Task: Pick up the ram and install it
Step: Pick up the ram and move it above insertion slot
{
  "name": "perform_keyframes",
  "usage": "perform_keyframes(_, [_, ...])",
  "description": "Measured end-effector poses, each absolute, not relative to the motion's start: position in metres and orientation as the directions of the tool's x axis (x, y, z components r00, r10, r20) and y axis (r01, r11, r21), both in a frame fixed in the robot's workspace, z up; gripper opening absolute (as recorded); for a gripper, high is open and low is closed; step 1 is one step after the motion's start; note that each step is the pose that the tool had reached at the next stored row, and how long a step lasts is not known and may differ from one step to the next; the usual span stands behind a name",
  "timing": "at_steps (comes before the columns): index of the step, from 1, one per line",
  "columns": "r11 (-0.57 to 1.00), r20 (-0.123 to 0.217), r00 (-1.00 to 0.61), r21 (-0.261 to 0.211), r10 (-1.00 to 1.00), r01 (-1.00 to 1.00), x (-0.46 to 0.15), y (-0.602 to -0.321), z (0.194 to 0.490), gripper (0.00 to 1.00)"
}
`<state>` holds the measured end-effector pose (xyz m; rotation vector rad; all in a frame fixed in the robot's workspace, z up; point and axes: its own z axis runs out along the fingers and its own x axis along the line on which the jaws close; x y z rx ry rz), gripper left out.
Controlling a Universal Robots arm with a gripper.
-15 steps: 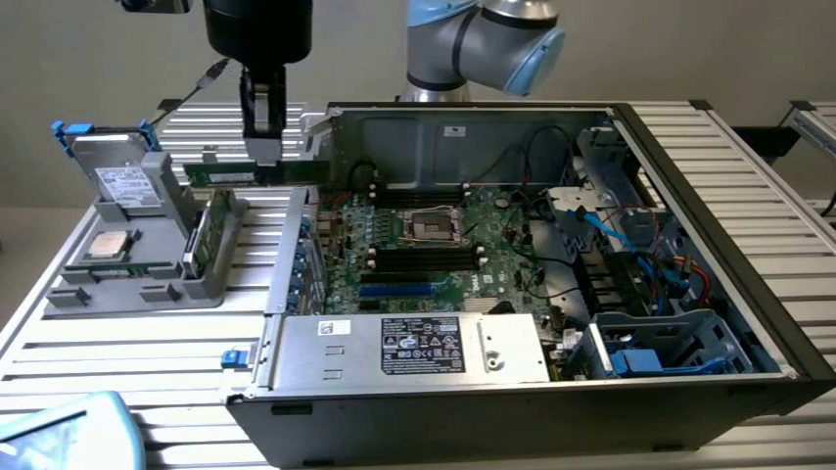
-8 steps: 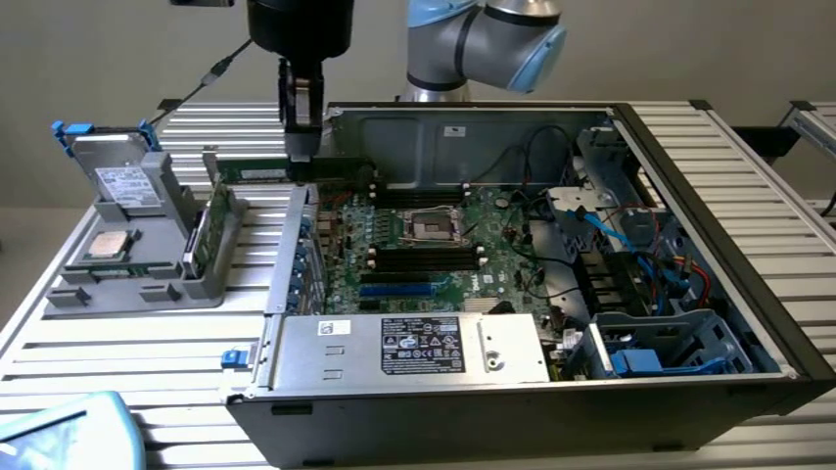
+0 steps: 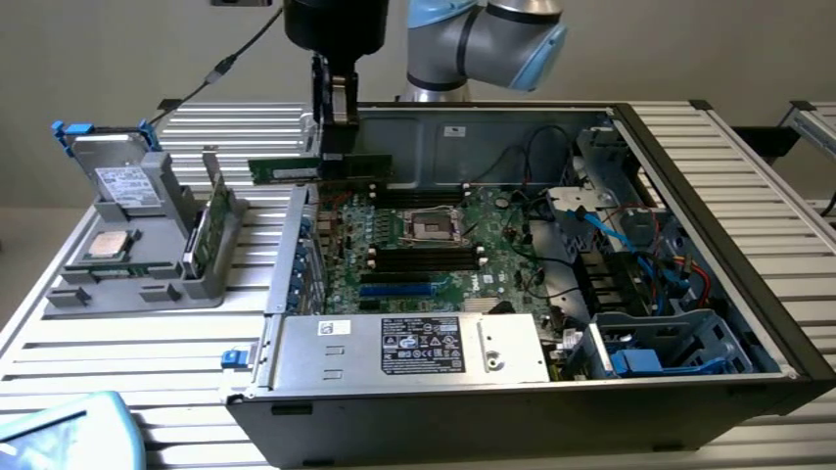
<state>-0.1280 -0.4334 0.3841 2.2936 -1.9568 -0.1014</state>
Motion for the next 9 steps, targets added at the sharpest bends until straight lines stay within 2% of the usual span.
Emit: perform_keyframes(9, [-0.154, 0.039, 0.158, 0.088, -0.987, -0.984, -0.102, -0.432, 0.384, 0.14])
